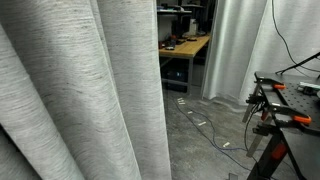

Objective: Draw the curtain closed

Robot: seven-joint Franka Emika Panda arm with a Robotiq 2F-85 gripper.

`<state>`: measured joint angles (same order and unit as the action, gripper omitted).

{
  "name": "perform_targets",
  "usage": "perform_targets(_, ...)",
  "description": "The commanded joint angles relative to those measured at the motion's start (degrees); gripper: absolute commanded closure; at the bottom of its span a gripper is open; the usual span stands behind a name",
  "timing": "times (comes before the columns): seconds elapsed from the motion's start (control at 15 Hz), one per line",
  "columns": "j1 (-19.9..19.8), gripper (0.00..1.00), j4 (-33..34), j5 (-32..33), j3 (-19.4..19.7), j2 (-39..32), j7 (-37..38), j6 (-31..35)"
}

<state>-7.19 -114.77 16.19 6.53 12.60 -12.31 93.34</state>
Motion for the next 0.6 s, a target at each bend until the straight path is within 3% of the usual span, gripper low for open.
perform_targets(0.0, 1.34, 0.00, 1.69, 0.60, -0.38, -1.21, 0.01, 4.45)
perform_targets(0.53, 3.24, 0.00, 2.88, -3.24, -0.88, -3.35, -2.70, 21.08)
